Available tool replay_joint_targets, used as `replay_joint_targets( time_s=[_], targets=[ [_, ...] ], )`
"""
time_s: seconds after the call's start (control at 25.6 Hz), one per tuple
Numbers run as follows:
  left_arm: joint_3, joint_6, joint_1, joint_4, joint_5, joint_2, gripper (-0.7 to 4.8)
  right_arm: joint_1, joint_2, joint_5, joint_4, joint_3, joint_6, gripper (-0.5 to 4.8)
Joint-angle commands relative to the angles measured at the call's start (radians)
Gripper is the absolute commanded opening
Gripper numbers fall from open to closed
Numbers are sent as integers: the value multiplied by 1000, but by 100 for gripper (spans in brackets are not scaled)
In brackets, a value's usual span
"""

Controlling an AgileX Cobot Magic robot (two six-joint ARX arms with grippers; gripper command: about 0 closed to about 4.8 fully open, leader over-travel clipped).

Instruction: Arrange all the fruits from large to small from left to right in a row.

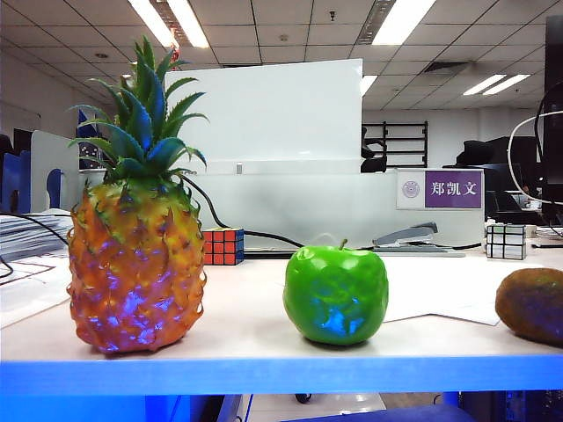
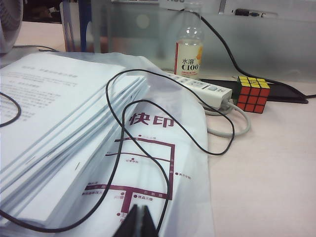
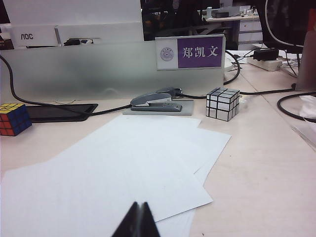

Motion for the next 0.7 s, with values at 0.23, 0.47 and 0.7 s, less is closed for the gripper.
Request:
replay_joint_targets(
  time_s=[0.23, 0.47, 0.7],
  targets=[
    [0, 4, 3, 21, -3, -2, -5, 0, -2, -1, 10, 5, 3, 0],
    [0, 5, 3, 22, -3, -2, -5, 0, -2, -1, 10, 5, 3, 0],
    [0, 4, 3, 35, 5, -2, -5, 0, -2, -1, 10, 5, 3, -1]
  ],
)
